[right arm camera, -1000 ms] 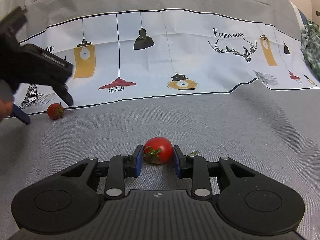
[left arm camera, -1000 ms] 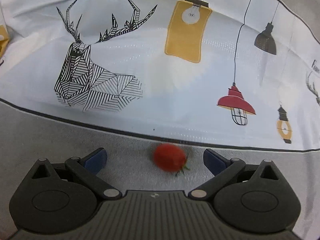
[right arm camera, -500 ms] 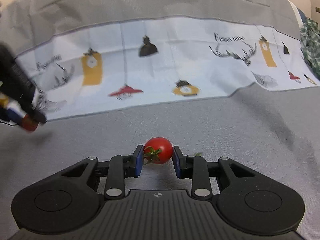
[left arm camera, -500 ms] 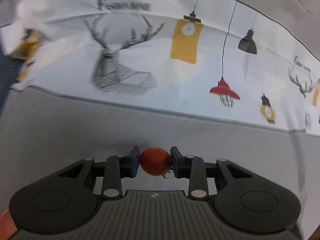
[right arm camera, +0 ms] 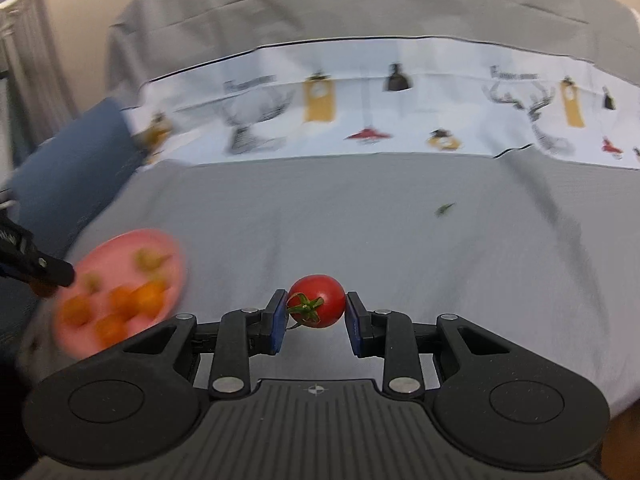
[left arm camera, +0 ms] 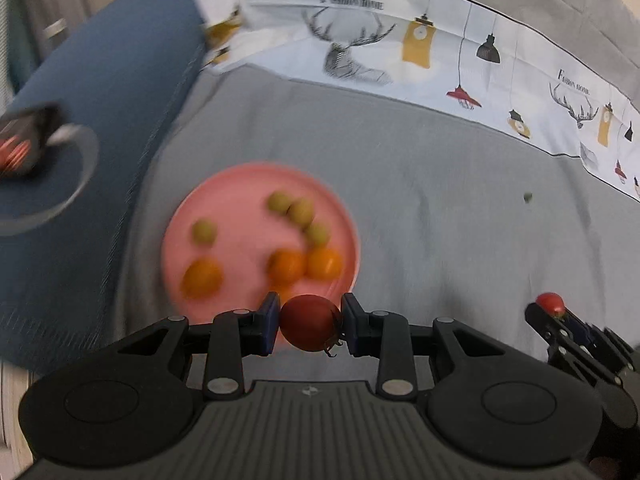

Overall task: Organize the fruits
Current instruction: 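Carry both held cherry tomatoes over the pink plate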

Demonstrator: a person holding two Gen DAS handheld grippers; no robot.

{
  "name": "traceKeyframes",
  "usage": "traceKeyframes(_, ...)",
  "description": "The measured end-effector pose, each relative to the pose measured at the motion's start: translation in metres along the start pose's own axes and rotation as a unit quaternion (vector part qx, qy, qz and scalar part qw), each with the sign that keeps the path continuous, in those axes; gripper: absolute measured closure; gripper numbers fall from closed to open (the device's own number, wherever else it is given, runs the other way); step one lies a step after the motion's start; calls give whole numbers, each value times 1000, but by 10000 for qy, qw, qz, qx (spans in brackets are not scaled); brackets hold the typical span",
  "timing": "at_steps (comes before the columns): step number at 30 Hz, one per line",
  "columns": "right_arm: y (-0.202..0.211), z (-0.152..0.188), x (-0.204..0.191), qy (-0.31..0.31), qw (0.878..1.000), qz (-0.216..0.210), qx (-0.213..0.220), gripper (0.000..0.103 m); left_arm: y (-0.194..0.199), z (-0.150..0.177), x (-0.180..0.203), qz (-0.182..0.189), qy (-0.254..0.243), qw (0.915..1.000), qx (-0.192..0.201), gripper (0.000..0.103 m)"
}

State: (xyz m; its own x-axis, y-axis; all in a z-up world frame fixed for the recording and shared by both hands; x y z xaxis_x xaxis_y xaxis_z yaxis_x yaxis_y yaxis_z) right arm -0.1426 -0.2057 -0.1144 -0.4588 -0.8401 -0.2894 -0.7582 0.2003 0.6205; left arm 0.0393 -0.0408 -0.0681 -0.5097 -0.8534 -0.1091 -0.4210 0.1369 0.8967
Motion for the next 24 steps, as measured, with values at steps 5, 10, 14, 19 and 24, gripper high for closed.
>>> traceKeyframes(5, 36, 10, -50, 244, 9988, -413, 8, 71, 32, 43, -43, -65, 300, 9995, 73, 66)
traceKeyframes(10, 61, 14, -85, 672, 9962, -533, 122, 71, 53, 68, -74, -157, 599, 9978, 248, 66)
traceKeyframes(14, 74, 15, -100, 940, 9940, -509, 236, 71, 66, 83, -90, -180, 736, 9964, 379, 66)
traceKeyframes(19, 81, 16, -109, 1112, 9922, -492, 260, 71, 70, 92, -100, -165, 919, 9948, 399, 66)
traceKeyframes(24, 83, 16, -109, 1148, 9921, -444, 255, 71, 71, 91, -103, -147, 963, 9941, 477, 66)
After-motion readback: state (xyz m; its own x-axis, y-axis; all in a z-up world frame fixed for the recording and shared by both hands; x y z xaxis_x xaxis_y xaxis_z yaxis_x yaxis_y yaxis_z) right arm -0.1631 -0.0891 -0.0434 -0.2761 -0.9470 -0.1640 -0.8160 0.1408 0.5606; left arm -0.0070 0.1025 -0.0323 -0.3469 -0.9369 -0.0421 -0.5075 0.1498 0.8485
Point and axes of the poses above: each gripper's, at about its wrist camera, not at the fingertips, and y roughly against the way its jaws point, x to its right, z to its underside, the point moved 5 cm from there along -y, roughly the way its jaws point, and after that the axes turned 10 degrees about -z, right-handed, at the moved point
